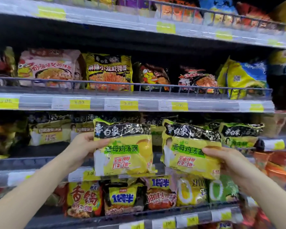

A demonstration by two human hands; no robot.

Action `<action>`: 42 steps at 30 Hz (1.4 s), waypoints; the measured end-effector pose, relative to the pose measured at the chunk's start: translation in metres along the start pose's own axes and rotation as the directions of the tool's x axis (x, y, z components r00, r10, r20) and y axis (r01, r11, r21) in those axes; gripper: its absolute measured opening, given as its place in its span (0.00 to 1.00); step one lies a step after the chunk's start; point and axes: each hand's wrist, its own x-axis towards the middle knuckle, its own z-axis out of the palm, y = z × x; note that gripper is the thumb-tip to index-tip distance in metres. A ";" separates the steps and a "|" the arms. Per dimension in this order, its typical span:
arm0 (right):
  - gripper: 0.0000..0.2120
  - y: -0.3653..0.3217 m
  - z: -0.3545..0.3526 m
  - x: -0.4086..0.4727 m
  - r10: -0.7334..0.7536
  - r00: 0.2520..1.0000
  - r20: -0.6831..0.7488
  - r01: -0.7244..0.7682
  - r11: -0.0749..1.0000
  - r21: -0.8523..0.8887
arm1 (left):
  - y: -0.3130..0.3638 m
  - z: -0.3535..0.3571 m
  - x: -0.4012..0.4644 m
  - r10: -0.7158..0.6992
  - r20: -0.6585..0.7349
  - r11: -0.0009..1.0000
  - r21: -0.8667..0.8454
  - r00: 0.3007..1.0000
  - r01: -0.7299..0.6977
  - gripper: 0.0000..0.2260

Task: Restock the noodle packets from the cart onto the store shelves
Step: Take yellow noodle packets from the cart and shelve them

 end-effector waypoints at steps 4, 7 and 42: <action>0.21 -0.013 0.013 0.023 -0.047 0.996 -0.078 0.046 0.999 -0.012 | -0.012 -0.007 -0.001 0.026 0.011 1.000 0.009 1.000 -0.026 0.22; 0.17 -0.028 0.030 0.044 -0.067 0.991 -0.118 0.059 0.996 -0.073 | -0.017 -0.010 0.001 0.028 -0.011 0.999 -0.027 1.000 -0.028 0.25; 0.16 -0.022 0.115 0.104 -0.414 0.907 0.074 0.044 -0.080 -0.996 | -0.010 -0.005 0.021 0.063 -0.056 0.998 -0.013 0.996 -0.063 0.27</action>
